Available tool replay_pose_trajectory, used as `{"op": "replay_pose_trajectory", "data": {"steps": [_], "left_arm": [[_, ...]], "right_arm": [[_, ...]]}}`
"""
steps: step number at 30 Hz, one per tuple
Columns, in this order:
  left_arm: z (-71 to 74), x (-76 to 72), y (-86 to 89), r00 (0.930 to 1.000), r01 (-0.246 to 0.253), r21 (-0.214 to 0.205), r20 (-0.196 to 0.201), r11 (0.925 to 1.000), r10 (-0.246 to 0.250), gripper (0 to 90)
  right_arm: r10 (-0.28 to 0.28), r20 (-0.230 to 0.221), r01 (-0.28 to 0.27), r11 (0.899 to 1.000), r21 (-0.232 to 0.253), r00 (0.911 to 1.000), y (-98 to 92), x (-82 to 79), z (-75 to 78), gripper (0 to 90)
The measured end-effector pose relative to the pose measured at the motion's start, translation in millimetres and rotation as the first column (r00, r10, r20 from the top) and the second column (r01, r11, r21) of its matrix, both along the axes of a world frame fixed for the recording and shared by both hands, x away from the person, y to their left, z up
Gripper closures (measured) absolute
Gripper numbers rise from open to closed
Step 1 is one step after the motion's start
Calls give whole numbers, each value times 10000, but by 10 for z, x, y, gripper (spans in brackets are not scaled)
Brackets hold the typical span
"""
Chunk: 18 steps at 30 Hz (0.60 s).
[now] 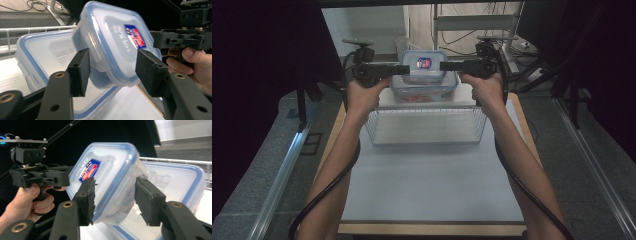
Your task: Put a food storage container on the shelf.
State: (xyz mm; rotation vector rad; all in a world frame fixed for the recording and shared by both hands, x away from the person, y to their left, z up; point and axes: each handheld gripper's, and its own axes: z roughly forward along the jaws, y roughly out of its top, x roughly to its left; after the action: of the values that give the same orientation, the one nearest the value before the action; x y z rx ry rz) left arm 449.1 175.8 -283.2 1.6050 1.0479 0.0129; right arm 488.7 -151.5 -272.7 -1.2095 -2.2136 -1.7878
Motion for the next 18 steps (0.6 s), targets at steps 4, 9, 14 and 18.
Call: {"op": "replay_pose_trajectory", "data": {"steps": [4, 9, 14, 18], "left_arm": [[-21, 1, -1, 10000, -28, -138, 33, 9999, 28, 409], [28, -66, -14, 9974, -279, 127, 673, 9995, 270, 344], [77, -232, -6, 9853, -449, 894, 1684, 9950, 294, 352], [74, -357, 8, 9751, -444, 1326, 2211, 9902, 141, 517]], "right_arm": [[-51, 116, 50, 10000, 42, 9999, 10, 15, -8, 488], [-313, 862, 352, 9984, -440, 9958, 30, -30, 22, 467], [-469, 1865, 651, 9936, -924, 9813, -4, -154, 80, 490], [-424, 2326, 714, 9905, -1179, 9716, -50, -309, 111, 655]]}}
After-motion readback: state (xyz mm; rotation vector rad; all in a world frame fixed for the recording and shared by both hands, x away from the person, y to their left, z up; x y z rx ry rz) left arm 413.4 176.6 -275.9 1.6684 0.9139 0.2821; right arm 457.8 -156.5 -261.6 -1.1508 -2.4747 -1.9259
